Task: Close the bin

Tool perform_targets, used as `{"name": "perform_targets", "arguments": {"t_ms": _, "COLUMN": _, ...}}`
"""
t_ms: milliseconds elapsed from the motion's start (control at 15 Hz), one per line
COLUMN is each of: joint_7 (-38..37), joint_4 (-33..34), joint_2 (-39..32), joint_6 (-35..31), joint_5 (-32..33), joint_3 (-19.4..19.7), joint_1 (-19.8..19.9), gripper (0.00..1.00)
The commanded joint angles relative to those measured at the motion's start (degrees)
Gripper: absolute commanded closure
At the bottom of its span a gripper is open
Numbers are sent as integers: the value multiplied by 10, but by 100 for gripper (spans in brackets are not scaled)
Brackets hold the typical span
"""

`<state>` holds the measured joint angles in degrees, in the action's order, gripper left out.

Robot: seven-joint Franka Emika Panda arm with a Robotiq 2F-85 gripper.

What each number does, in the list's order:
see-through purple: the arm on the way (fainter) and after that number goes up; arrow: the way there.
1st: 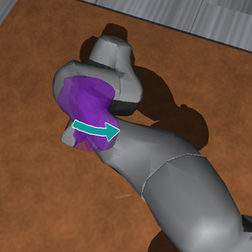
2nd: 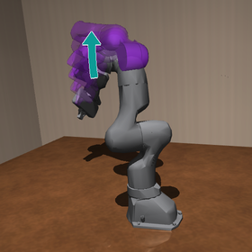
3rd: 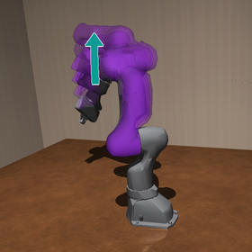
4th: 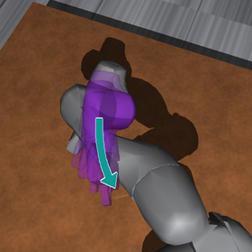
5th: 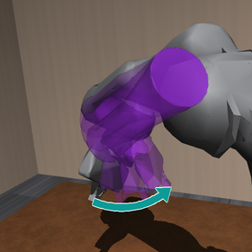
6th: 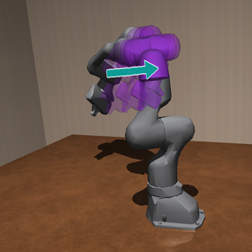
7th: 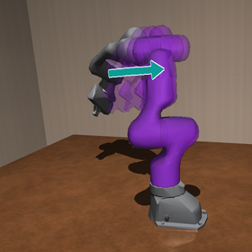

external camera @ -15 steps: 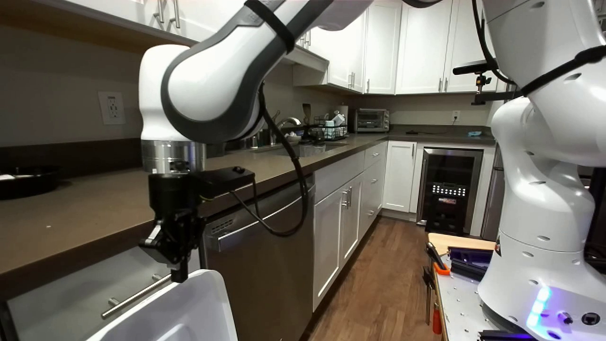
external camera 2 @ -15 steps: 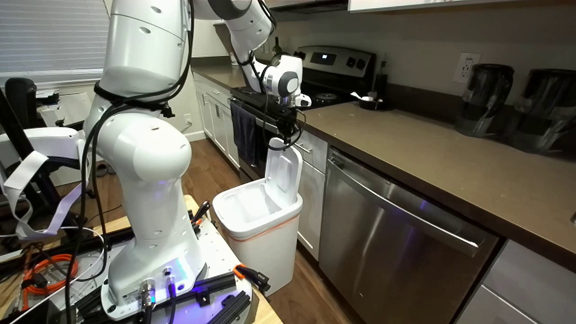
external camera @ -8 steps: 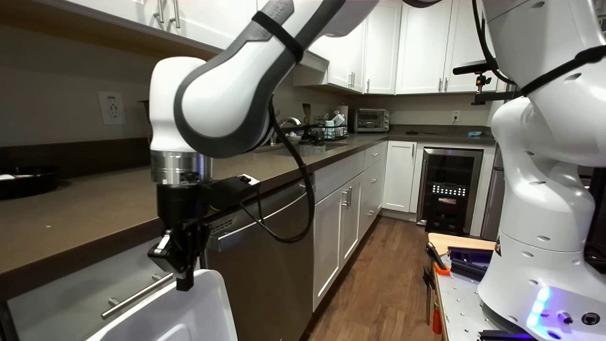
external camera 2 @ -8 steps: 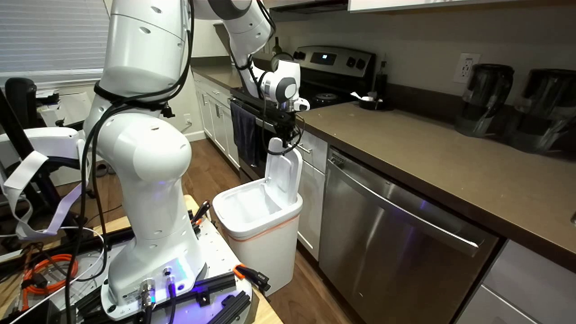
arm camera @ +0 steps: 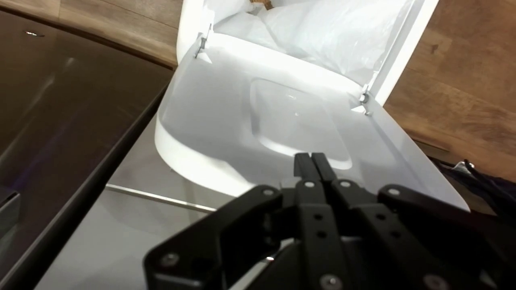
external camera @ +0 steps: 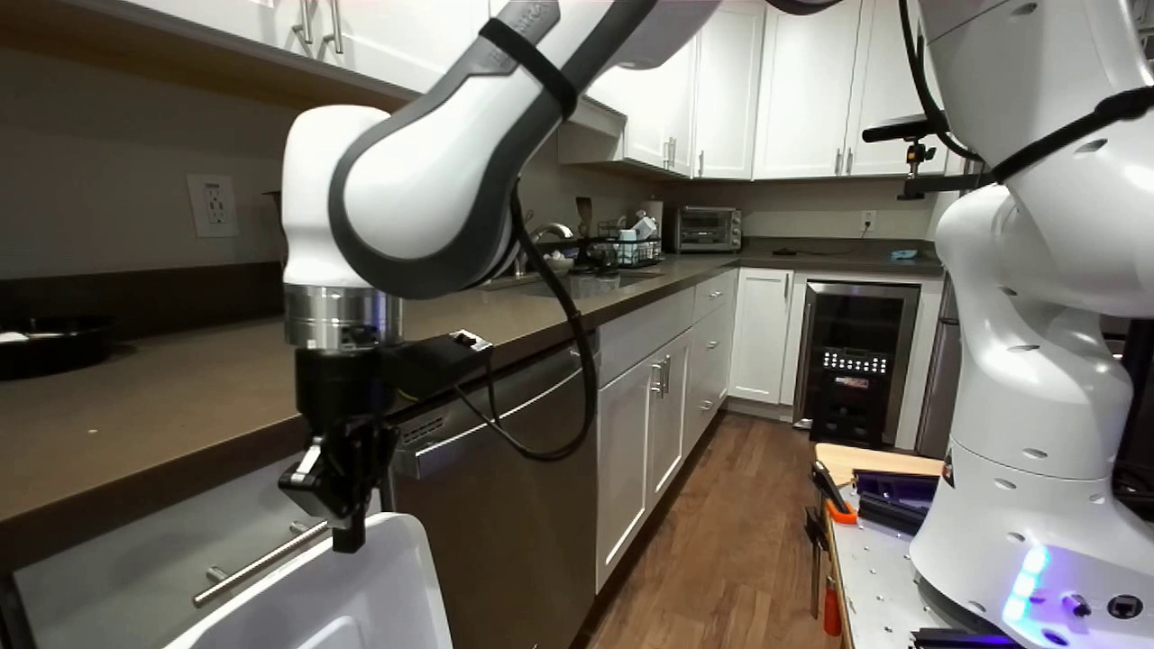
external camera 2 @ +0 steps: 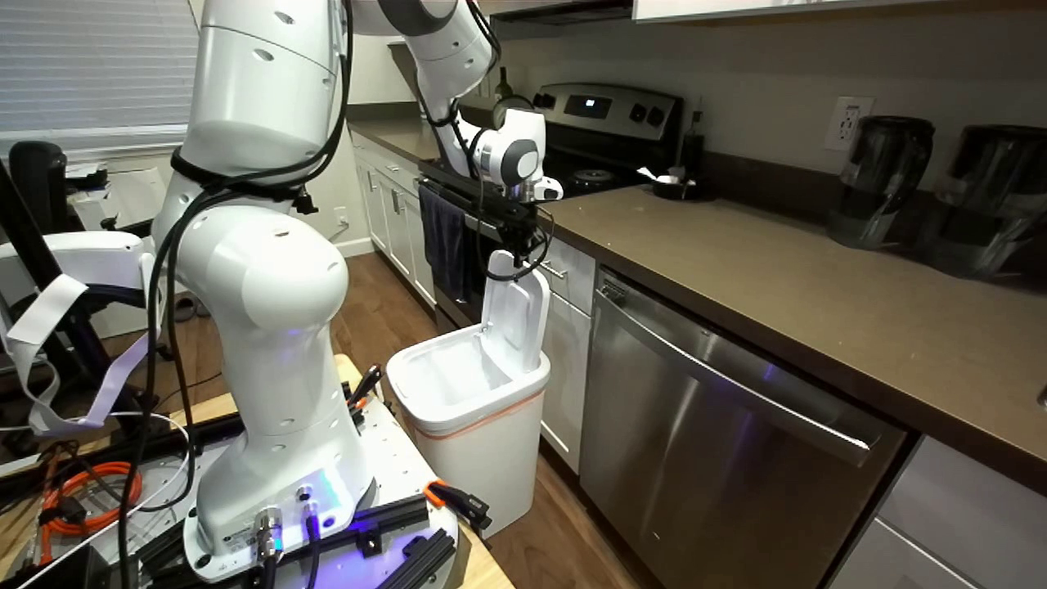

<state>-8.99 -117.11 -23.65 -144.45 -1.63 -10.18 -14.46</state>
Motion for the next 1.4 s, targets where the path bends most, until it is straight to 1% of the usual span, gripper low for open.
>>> {"name": "perform_targets", "arguments": {"t_ms": 0, "joint_7": 19, "joint_4": 20, "joint_2": -11, "joint_6": 13, "joint_5": 0, "joint_3": 0, "joint_1": 4, "gripper": 95}}
{"name": "perform_targets", "arguments": {"t_ms": 267, "joint_7": 17, "joint_4": 43, "joint_2": -32, "joint_6": 7, "joint_5": 9, "joint_3": 6, "joint_1": 0, "gripper": 96}}
{"name": "perform_targets", "arguments": {"t_ms": 533, "joint_7": 17, "joint_4": 78, "joint_2": -59, "joint_6": 21, "joint_5": 13, "joint_3": 11, "joint_1": -3, "gripper": 95}}
{"name": "perform_targets", "arguments": {"t_ms": 933, "joint_7": 9, "joint_4": 134, "joint_2": -76, "joint_6": 101, "joint_5": 16, "joint_3": 15, "joint_1": -8, "gripper": 95}}
{"name": "perform_targets", "arguments": {"t_ms": 1067, "joint_7": 8, "joint_4": 149, "joint_2": -82, "joint_6": 116, "joint_5": 18, "joint_3": 16, "joint_1": -10, "gripper": 95}}
{"name": "perform_targets", "arguments": {"t_ms": 1333, "joint_7": 17, "joint_4": 143, "joint_2": -89, "joint_6": 75, "joint_5": 15, "joint_3": 16, "joint_1": -9, "gripper": 95}}
